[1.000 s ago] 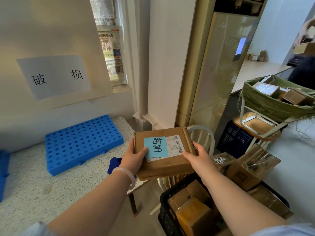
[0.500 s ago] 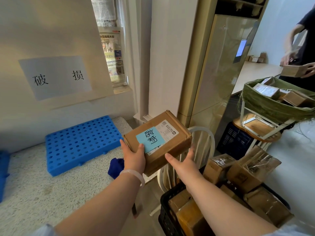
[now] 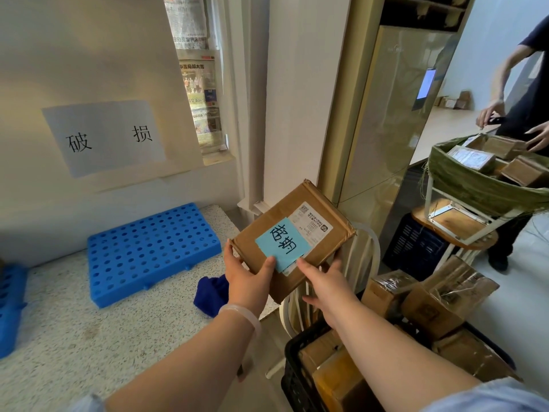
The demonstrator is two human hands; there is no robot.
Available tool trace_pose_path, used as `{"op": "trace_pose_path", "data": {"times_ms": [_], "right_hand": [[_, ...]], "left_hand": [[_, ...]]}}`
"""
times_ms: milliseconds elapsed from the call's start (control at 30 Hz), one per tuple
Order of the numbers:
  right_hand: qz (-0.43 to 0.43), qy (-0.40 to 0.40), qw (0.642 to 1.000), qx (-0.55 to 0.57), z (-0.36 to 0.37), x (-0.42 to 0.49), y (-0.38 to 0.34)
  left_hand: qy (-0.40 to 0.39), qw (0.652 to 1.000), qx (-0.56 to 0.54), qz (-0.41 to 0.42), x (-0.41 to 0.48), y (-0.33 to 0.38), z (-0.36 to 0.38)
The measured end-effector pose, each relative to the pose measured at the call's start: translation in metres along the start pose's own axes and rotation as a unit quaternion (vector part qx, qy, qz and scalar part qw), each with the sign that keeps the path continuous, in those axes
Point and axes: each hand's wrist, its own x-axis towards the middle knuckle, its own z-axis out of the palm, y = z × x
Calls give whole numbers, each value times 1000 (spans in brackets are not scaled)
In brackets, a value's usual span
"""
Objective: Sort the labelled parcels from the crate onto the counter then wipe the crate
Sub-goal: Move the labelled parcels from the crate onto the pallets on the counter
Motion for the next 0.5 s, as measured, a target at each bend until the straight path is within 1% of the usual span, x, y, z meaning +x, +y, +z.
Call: {"op": "trace_pose_path", "data": {"times_ms": [200, 300, 400, 500], "right_hand": [[-20, -19, 999, -19, -2, 6, 0], [-25, -30, 998, -45, 5, 8, 0], [-39, -34, 992, -114, 22, 8, -3], [-64, -35, 980, -186, 43, 8, -5]], "left_hand": [[-2, 999, 33, 11, 5, -2, -18], [-6, 997, 75, 27, 11, -2, -33], [-32, 990, 132, 34, 19, -5, -52], [-74, 972, 222, 24, 26, -7, -71]]}}
